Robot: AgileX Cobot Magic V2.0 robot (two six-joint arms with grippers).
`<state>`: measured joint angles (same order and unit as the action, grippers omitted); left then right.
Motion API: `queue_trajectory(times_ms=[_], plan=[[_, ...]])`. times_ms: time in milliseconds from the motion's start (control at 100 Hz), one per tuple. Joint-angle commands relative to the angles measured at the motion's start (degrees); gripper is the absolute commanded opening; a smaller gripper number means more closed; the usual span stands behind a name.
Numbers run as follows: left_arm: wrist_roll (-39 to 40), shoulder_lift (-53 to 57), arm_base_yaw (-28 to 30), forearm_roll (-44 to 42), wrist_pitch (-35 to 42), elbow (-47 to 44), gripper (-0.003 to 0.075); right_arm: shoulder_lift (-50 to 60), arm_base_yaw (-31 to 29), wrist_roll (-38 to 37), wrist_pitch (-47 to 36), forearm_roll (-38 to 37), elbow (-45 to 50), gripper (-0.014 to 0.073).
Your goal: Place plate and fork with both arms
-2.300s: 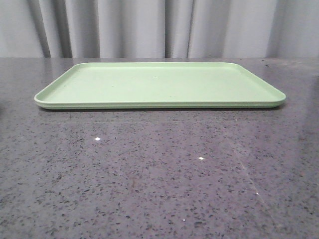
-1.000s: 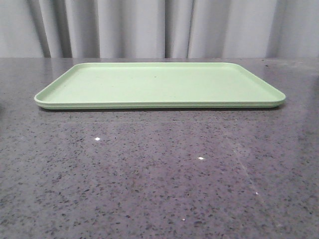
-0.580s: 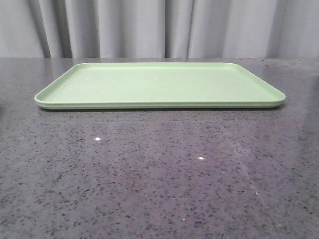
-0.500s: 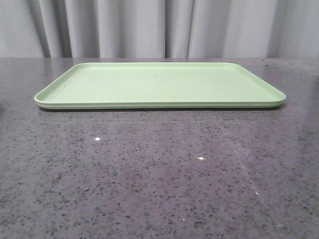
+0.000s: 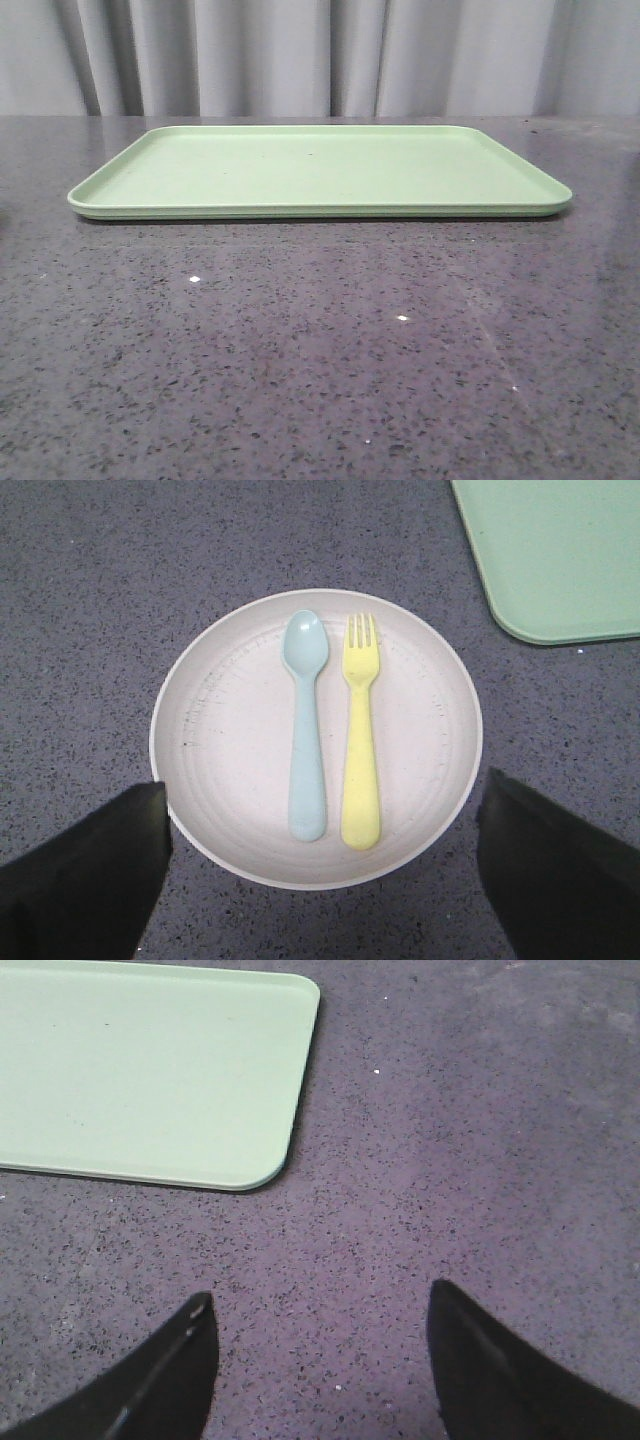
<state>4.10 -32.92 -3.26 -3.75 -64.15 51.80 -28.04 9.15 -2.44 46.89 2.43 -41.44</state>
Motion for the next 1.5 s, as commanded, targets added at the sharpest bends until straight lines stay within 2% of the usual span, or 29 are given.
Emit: queue_trajectory(times_ms=[0,200,430,630,890,1070,1490], plan=[[1.0,-2.5,-0.3,-1.2,4.5,1.8,0.0607,-0.8,-0.2,0.3,-3.6,0.2,-1.9,0.0466],[1.0,-8.6,1.3,-3.9,7.0,1.8,0.0607,-0.8,-0.2,0.3,-3.6,0.2,-1.9,0.0466],[1.0,-16.5,7.9,-4.0,12.4,1.8,0.0607,-0.8,-0.2,0.3,-3.6,0.2,-1.9,0.0466],[-2.9,-23.0,16.6,1.5,15.4,1.8,0.0607,-0.8,-0.2,0.3,-3.6,0.2,-1.9,0.0466],[-5.7,-28.9,22.9,6.9,18.4,1.8,0.0607,-0.8,-0.2,0.3,-3.6,0.2,-1.9,0.0466],[-5.7,-32.6,24.8,8.0,20.2,1.3,0.0607,-0.8,-0.2,0.3,-3.6,0.2,-1.9,0.0466],[-5.7,-41.4,24.7,8.1,22.3,1.3,0.0607,-0.8,-0.2,0.3,-3.6,0.2,-1.9,0.0466]])
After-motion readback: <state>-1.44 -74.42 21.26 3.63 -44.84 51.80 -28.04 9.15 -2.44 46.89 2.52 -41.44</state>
